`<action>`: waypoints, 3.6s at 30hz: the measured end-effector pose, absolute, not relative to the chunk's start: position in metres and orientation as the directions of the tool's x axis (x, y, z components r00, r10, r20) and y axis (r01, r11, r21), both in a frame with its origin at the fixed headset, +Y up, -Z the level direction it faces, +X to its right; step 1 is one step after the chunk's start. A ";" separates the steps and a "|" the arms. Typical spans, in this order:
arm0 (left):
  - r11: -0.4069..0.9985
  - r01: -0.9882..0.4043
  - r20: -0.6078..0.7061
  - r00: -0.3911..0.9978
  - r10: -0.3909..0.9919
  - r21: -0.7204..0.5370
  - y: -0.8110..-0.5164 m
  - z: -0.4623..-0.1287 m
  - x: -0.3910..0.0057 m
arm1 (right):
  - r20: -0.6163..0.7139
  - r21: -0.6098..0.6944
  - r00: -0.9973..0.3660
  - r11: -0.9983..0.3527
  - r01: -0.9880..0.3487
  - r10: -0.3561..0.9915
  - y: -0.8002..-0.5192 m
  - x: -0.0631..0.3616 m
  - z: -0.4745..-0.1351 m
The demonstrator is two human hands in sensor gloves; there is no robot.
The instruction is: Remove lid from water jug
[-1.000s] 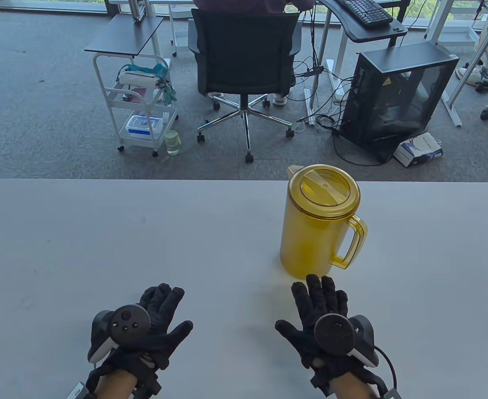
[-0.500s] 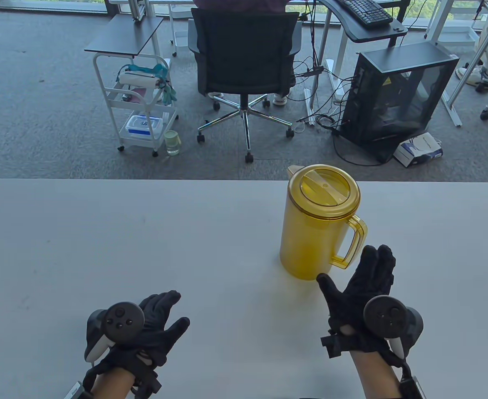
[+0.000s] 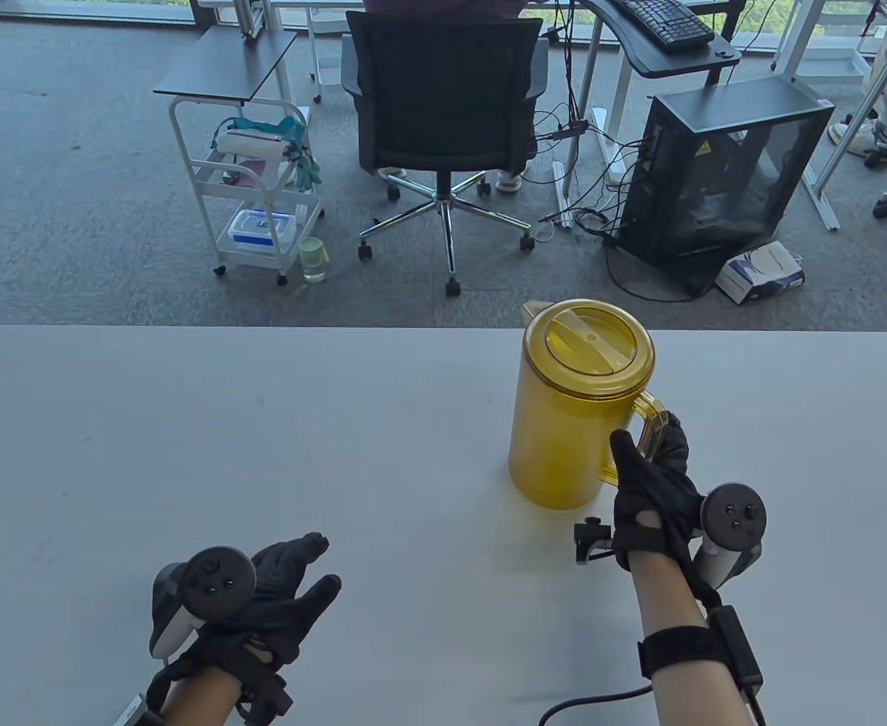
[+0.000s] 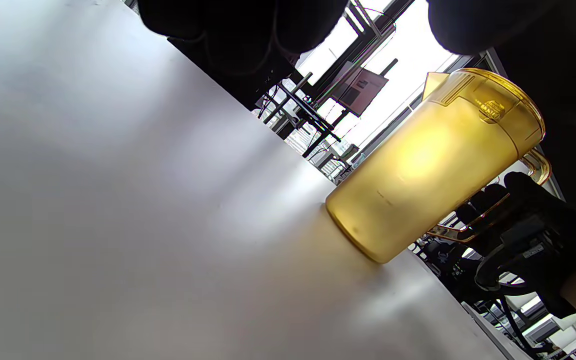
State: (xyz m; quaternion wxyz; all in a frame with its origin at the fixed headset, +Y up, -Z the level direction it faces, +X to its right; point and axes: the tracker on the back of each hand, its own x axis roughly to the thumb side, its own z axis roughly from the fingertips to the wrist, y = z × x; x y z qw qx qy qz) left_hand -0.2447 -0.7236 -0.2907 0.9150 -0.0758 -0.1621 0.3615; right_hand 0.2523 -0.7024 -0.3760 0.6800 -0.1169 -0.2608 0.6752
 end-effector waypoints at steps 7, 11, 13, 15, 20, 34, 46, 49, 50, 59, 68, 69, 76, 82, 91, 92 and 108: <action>0.709 -0.658 0.235 0.669 0.705 -0.253 -0.722 -0.291 -0.248 | 0.278 -0.499 0.008 0.152 -0.853 0.961 -0.708 0.253 -0.375; 0.700 -0.667 0.230 0.661 0.714 -0.256 -0.722 -0.291 -0.249 | 0.313 -0.487 -0.012 0.150 -0.860 0.950 -0.706 0.253 -0.364; 0.701 -0.666 0.230 0.662 0.713 -0.256 -0.722 -0.291 -0.248 | 0.336 -0.456 0.010 0.172 -0.873 0.942 -0.702 0.254 -0.356; 0.701 -0.665 0.233 0.662 0.713 -0.256 -0.722 -0.291 -0.248 | 0.351 -0.412 0.035 0.188 -0.891 0.936 -0.697 0.253 -0.348; 0.702 -0.663 0.234 0.662 0.712 -0.260 -0.723 -0.291 -0.248 | 0.366 -0.276 0.087 0.198 -0.941 0.927 -0.685 0.240 -0.324; 0.680 -0.691 0.184 0.655 0.733 -0.244 -0.726 -0.294 -0.255 | 0.281 0.152 0.218 0.181 -0.972 0.935 -0.694 0.189 -0.296; 0.660 -0.711 0.164 0.641 0.750 -0.243 -0.725 -0.293 -0.257 | 0.248 0.296 0.215 0.137 -0.945 0.945 -0.707 0.173 -0.298; 0.659 -0.711 0.163 0.640 0.751 -0.243 -0.725 -0.294 -0.257 | 0.259 0.324 0.205 0.115 -0.939 0.944 -0.708 0.170 -0.298; 0.659 -0.712 0.163 0.639 0.751 -0.244 -0.725 -0.294 -0.257 | 0.249 0.326 0.211 0.123 -0.937 0.945 -0.708 0.170 -0.298; 0.650 -0.715 0.160 0.632 0.759 -0.259 -0.727 -0.293 -0.257 | 0.233 0.410 0.157 0.050 -0.911 0.960 -0.707 0.170 -0.303; 0.232 -0.949 -0.183 0.272 0.945 -0.211 -0.751 -0.293 -0.276 | 0.222 0.430 0.139 0.031 -0.902 0.965 -0.707 0.170 -0.304; 0.128 -0.975 -0.234 0.170 0.957 -0.183 -0.756 -0.293 -0.279 | 0.222 0.429 0.139 0.031 -0.903 0.965 -0.707 0.170 -0.304; -0.164 -0.986 -0.243 -0.161 0.957 0.006 -0.722 -0.305 -0.282 | 0.218 0.446 0.137 0.027 -0.895 0.966 -0.707 0.170 -0.306; 0.216 -0.976 0.156 0.218 0.963 0.031 -0.594 -0.317 -0.253 | 0.213 0.457 0.136 0.025 -0.889 0.968 -0.707 0.170 -0.307; 0.761 -0.640 0.554 0.596 0.581 -0.110 -0.494 -0.293 -0.139 | 0.206 0.460 0.130 0.021 -0.888 0.970 -0.707 0.170 -0.307; 0.804 -0.581 0.576 0.616 0.537 -0.127 -0.493 -0.290 -0.128 | 0.206 0.461 0.130 0.021 -0.887 0.970 -0.706 0.170 -0.307; 0.998 -0.027 0.652 0.755 0.062 -0.062 -0.508 -0.276 -0.058 | 0.211 0.458 0.122 0.012 -0.889 0.970 -0.707 0.170 -0.308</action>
